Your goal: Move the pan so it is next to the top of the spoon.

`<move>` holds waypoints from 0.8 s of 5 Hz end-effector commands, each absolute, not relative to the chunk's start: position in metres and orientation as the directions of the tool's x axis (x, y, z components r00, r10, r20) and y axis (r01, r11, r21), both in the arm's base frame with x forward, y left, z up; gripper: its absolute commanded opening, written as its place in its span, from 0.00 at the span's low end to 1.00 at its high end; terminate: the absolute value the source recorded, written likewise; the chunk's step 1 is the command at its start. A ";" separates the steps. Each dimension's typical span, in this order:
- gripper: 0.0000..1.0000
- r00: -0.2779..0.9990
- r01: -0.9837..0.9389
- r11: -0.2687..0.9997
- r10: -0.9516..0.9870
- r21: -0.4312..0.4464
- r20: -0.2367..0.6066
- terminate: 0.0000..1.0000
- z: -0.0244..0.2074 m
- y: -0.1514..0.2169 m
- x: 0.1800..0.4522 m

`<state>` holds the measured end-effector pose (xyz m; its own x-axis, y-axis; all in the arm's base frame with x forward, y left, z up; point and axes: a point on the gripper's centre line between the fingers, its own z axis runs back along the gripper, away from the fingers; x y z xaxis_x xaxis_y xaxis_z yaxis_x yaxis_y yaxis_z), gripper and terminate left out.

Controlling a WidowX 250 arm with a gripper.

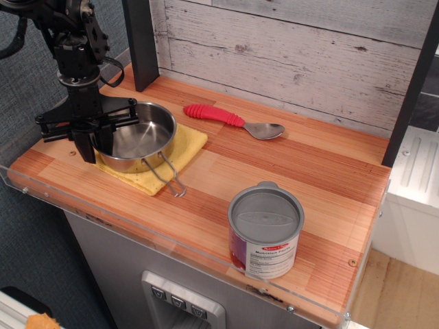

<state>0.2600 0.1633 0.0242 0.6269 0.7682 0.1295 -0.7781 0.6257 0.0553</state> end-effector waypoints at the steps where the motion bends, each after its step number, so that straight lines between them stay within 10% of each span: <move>1: 0.00 0.604 -0.788 0.615 0.781 -0.025 0.160 0.00 0.053 0.168 0.258; 4: 0.00 0.564 -0.787 0.598 0.796 -0.148 0.220 0.00 0.106 0.151 0.260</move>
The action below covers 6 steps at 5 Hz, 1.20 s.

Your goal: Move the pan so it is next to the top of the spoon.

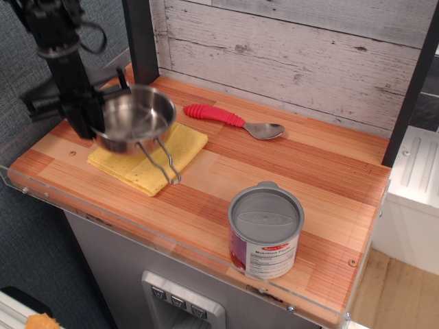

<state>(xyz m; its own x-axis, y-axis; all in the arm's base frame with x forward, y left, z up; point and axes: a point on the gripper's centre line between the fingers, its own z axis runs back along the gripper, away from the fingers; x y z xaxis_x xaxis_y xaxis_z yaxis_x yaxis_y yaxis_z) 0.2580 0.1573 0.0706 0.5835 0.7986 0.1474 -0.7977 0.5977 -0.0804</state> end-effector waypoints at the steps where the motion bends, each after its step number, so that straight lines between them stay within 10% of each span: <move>1: 0.00 0.558 -0.785 0.595 0.800 -0.172 0.222 0.00 0.125 0.129 0.264; 4: 0.00 0.574 -0.764 0.585 0.809 -0.274 0.126 0.00 0.149 0.032 0.298; 6: 0.00 0.657 -0.718 0.658 0.748 -0.227 0.089 0.00 0.103 -0.015 0.333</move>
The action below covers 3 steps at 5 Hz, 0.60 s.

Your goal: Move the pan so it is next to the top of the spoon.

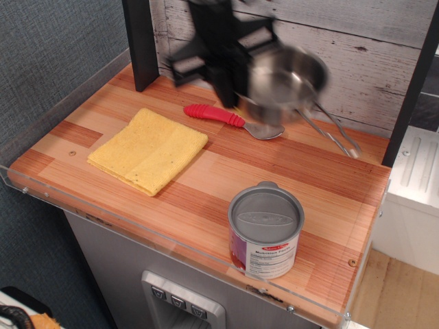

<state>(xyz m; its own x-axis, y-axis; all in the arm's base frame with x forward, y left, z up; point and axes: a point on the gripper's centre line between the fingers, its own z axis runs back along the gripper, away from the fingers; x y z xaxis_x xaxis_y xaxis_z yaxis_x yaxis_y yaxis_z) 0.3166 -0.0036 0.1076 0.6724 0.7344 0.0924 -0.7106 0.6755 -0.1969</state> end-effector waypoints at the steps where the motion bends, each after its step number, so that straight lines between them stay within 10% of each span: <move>1: 0.00 0.689 -0.682 0.693 0.716 -0.233 0.113 0.00 0.093 -0.034 0.340; 3: 0.00 0.754 -0.596 0.769 0.635 -0.232 0.167 0.00 0.074 -0.039 0.341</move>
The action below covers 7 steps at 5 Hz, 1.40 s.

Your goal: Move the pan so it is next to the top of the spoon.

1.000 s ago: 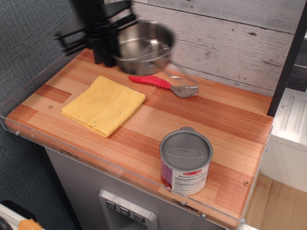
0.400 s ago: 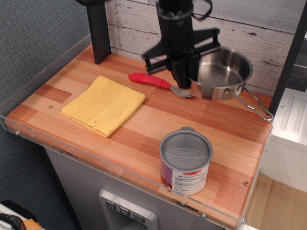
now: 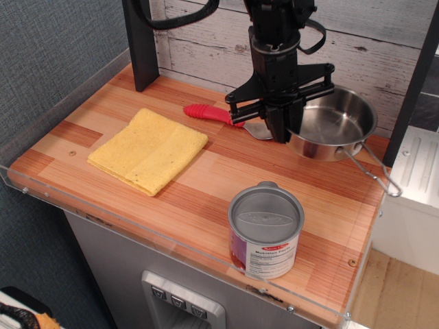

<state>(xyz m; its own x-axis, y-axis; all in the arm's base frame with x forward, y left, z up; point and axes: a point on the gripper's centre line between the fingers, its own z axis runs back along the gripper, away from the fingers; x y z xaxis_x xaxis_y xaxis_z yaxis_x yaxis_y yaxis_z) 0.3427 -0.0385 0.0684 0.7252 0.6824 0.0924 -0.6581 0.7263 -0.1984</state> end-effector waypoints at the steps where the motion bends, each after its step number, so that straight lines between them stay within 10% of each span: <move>1: 0.00 0.783 -0.567 0.787 0.607 -0.241 0.138 0.00 0.065 -0.042 0.344; 5: 0.00 0.884 -0.417 0.894 0.441 -0.165 0.157 0.00 0.043 -0.046 0.345; 6: 1.00 0.892 -0.407 0.899 0.430 -0.164 0.141 0.00 0.042 -0.044 0.347; 7: 1.00 0.905 -0.387 0.911 0.405 -0.142 0.131 0.00 0.042 -0.043 0.349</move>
<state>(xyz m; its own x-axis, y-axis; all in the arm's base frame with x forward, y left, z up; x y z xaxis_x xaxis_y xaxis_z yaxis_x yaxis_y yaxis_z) 0.3477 -0.0475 0.0278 0.9118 0.4011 0.0873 -0.3898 0.9128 -0.1221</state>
